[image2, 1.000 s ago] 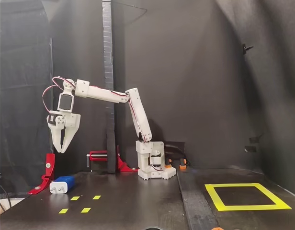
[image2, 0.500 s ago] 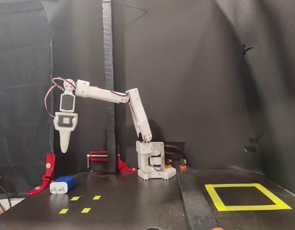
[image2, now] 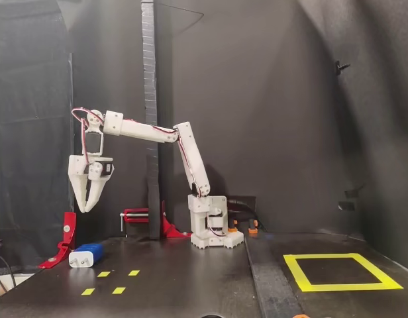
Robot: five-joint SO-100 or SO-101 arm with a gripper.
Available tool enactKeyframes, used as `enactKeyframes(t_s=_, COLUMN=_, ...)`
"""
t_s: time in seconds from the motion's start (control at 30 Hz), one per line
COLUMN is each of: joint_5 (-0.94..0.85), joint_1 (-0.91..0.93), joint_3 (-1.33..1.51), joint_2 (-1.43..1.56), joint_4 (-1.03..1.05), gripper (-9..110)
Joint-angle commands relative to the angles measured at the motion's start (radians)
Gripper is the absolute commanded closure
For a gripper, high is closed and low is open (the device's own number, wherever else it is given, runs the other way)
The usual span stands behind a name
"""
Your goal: Grasp the block and place it in the designated area.
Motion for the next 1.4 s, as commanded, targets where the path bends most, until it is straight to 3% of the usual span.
enactKeyframes(t_s=0.0, joint_5=-0.029, joint_1=-0.003, joint_3=-0.037, joint_2=0.009, joint_4=0.002, gripper=101)
enactKeyframes(t_s=0.57, joint_5=-0.028, joint_1=0.002, joint_3=-0.037, joint_2=0.0, joint_4=0.0, gripper=101)
enactKeyframes(t_s=0.73, joint_5=-0.021, joint_1=0.005, joint_3=-0.037, joint_2=0.0, joint_4=-0.04, gripper=77)
enactKeyframes(t_s=0.9, joint_5=-0.029, joint_1=0.003, joint_3=-0.037, joint_2=0.0, joint_4=-0.066, gripper=66)
enactKeyframes(t_s=0.97, joint_5=-0.037, joint_1=0.003, joint_3=-0.037, joint_2=0.0, joint_4=-0.078, gripper=55)
enactKeyframes(t_s=1.37, joint_5=-0.038, joint_1=0.026, joint_3=-0.035, joint_2=-0.002, joint_4=-0.069, gripper=52)
